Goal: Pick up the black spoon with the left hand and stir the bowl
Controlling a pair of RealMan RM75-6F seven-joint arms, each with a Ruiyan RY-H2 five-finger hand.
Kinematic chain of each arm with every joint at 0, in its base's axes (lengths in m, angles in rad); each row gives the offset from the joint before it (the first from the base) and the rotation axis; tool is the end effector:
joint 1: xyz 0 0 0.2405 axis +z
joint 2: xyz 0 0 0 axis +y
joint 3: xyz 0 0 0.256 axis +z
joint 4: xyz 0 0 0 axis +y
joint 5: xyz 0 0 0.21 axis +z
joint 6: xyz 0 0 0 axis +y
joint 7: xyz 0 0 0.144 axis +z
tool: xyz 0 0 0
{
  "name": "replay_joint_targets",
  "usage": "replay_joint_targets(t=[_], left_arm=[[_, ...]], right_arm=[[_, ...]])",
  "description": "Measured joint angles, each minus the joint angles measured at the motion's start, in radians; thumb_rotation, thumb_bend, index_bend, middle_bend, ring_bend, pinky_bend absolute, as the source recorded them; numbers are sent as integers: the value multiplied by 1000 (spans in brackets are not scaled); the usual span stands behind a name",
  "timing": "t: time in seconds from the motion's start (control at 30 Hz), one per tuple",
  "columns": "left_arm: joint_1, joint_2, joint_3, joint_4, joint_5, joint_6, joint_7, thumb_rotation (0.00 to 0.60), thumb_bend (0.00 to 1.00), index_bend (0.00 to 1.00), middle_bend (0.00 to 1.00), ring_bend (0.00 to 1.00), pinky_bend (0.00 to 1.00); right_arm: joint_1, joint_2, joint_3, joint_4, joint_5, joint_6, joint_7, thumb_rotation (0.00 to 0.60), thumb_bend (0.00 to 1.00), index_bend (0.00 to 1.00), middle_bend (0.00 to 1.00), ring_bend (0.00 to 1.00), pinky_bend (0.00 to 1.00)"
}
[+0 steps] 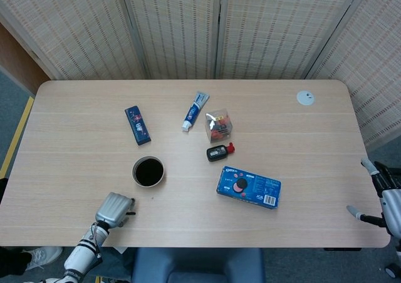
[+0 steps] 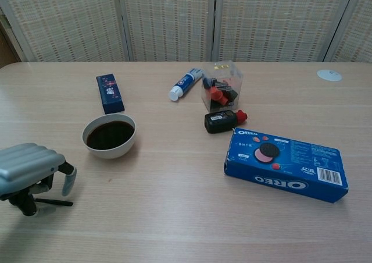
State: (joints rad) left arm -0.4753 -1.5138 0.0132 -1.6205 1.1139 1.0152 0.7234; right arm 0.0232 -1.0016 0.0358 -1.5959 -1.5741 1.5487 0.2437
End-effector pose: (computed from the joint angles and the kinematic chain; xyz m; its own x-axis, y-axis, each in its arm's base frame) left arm -0.2287 0.2369 -0.0319 0.6767 0.3889 0.6252 0.7362 -0.3671 -0.5686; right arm -0.3191 -0.1589 0.2003 0.2956 0.0191 0.9551 -0.9547 -0.0295 0.2960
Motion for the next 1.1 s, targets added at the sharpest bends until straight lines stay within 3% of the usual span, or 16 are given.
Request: replay_joint_targets(t=[1.1], left_arm=[[-55, -28, 18, 27, -112, -4, 22, 600, 287, 523, 1000, 1000, 1000]], right_arm=[[-6, -2, 3, 2, 15, -2, -3, 600, 16, 0, 155, 79, 208]])
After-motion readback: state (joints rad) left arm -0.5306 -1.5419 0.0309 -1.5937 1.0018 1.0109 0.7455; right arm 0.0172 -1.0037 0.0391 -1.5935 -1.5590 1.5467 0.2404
